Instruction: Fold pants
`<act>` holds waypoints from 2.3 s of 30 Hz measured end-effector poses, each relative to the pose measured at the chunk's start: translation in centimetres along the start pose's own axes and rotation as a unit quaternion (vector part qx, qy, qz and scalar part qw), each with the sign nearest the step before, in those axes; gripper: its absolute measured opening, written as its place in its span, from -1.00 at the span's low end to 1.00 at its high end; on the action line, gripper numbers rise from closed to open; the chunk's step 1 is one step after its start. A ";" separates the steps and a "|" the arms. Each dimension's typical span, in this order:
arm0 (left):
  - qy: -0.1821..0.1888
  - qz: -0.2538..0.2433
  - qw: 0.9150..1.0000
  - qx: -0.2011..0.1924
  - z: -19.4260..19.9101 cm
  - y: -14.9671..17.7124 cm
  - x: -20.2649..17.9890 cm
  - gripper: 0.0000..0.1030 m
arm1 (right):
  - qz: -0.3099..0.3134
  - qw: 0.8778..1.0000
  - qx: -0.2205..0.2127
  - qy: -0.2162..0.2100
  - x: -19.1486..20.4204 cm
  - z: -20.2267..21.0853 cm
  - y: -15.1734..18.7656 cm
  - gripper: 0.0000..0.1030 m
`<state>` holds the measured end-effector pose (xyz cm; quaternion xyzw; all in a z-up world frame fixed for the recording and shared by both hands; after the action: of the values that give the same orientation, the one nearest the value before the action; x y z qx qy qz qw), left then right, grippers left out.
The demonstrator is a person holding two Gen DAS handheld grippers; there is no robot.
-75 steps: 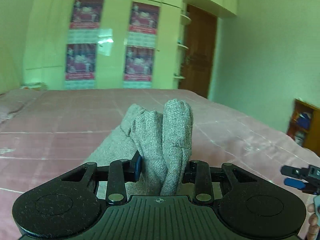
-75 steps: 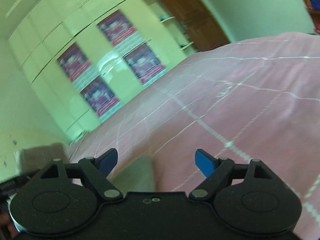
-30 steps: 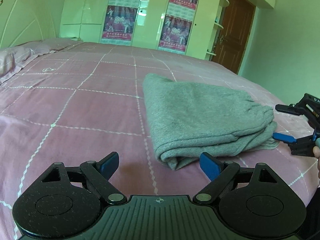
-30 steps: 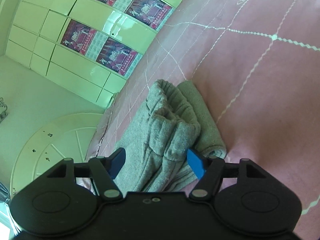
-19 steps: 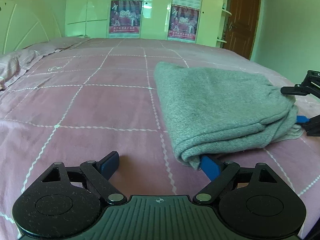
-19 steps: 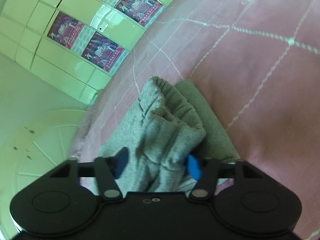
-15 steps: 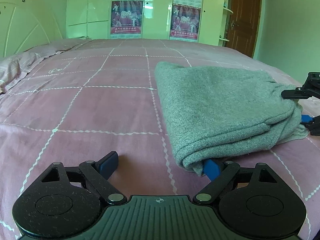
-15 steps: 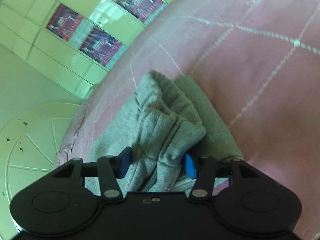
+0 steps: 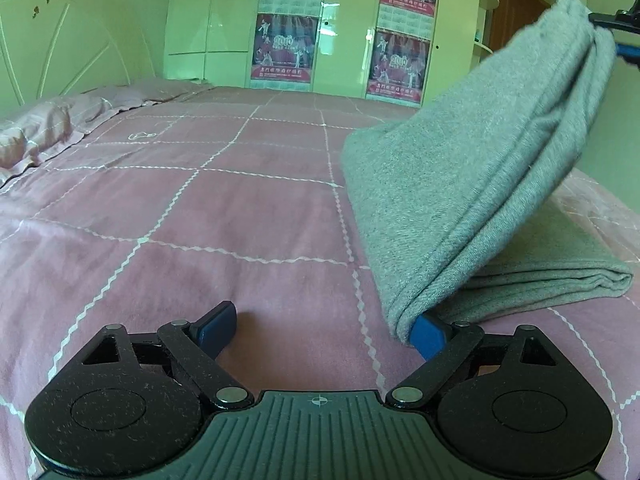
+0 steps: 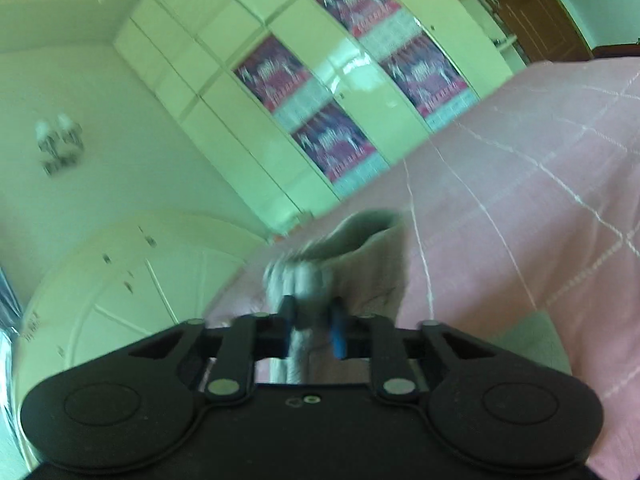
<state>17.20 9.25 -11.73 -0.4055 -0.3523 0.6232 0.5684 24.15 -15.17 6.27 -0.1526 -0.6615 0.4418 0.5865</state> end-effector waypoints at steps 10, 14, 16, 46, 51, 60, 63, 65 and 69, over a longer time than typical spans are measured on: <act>-0.004 -0.003 1.000 0.002 0.0 0.1 0.0 0.75 | -0.160 0.973 0.098 0.132 -14.3 1.5 8.5 -0.37; -0.006 -0.007 1.000 0.001 -0.1 0.1 -0.1 0.75 | -0.163 0.982 0.066 0.073 -12.6 1.8 8.6 -0.38; -0.005 -0.007 1.000 0.001 -0.1 0.1 -0.1 0.75 | -0.149 0.981 0.088 0.085 -12.2 -0.3 8.5 -0.37; 0.001 0.001 1.000 -0.005 -0.2 0.5 0.2 0.77 | -0.186 0.976 0.097 0.065 -13.3 -2.3 9.4 -0.18; 0.002 0.002 1.000 -0.005 -0.1 0.5 0.2 0.76 | -0.205 0.967 0.114 0.100 -13.8 -3.6 10.0 -0.19; 0.002 0.000 1.000 -0.006 -0.1 0.4 0.2 0.77 | -0.209 0.968 0.108 0.091 -14.3 -5.0 10.6 -0.14; 0.000 -0.002 1.000 -0.005 -0.1 0.4 0.1 0.77 | -0.171 0.969 0.140 0.112 -14.0 -6.9 10.8 -0.75; 0.000 -0.003 1.000 -0.005 -0.1 0.5 0.1 0.77 | -0.145 0.977 0.130 0.090 -12.5 -6.4 9.6 -0.77; 0.003 0.000 1.000 -0.007 0.0 0.4 0.1 0.78 | -0.112 0.991 0.065 0.026 -9.3 -3.1 6.9 -0.79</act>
<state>17.05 9.31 -12.16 -0.4113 -0.3550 0.6196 0.5665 27.25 -16.70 -5.17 -0.0499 -0.6288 0.4114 0.6579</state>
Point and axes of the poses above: each gripper's, at about its wrist camera, not at the fingertips, and z roughly against the way its jaws point, x to its left, y to its underside, the point moved 6 cm from there along -z, roughly the way its jaws point, and after that the axes turned 7 degrees about -x, right-handed, at the moved point
